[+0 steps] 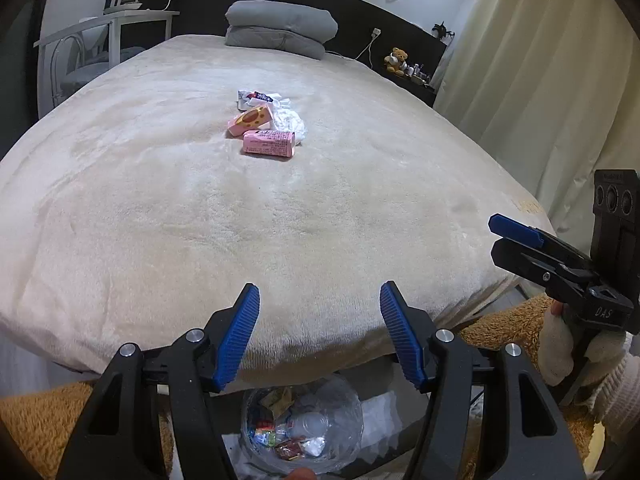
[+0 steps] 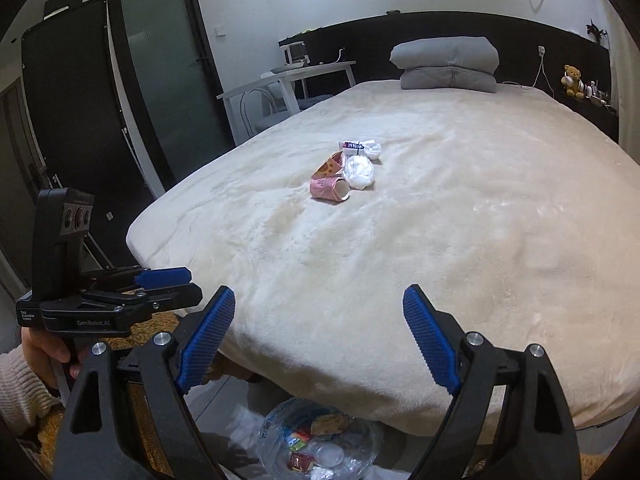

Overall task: Collect trash
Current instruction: 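Raise both open tools back over the remaining trash on the bed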

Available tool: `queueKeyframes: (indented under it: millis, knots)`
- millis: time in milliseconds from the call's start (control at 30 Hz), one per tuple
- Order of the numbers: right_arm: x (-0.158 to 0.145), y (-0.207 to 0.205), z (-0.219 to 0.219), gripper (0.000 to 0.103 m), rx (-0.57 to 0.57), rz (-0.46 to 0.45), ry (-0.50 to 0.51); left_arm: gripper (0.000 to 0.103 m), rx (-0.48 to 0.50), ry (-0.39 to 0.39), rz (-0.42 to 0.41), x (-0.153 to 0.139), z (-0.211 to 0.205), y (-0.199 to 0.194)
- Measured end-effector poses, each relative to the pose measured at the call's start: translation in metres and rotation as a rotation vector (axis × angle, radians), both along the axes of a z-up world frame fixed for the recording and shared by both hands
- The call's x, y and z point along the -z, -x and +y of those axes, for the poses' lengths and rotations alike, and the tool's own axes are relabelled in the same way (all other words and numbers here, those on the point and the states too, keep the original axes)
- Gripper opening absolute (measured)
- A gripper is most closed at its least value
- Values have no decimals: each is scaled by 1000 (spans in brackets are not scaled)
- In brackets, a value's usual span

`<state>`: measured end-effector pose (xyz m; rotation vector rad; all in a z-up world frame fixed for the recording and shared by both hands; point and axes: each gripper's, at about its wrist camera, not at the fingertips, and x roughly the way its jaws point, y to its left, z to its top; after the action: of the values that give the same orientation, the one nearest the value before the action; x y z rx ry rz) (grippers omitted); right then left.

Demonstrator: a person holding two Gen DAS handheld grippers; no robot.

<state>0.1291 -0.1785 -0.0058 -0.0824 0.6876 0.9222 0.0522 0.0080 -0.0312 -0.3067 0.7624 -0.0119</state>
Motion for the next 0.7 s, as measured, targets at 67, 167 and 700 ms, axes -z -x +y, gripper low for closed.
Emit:
queueKeyframes:
  millis: [67,167,700]
  knots:
    - [-3,-8,2,85,18,-20,11,82,12,-6,5,-1,3,-9]
    - [-9,-16,5,85,30,-44,9,83,30,-7,9,-2,8,-19]
    - [-24,-76,34,85,39,-76,35,97,3,-36,-5,-12,47,-94]
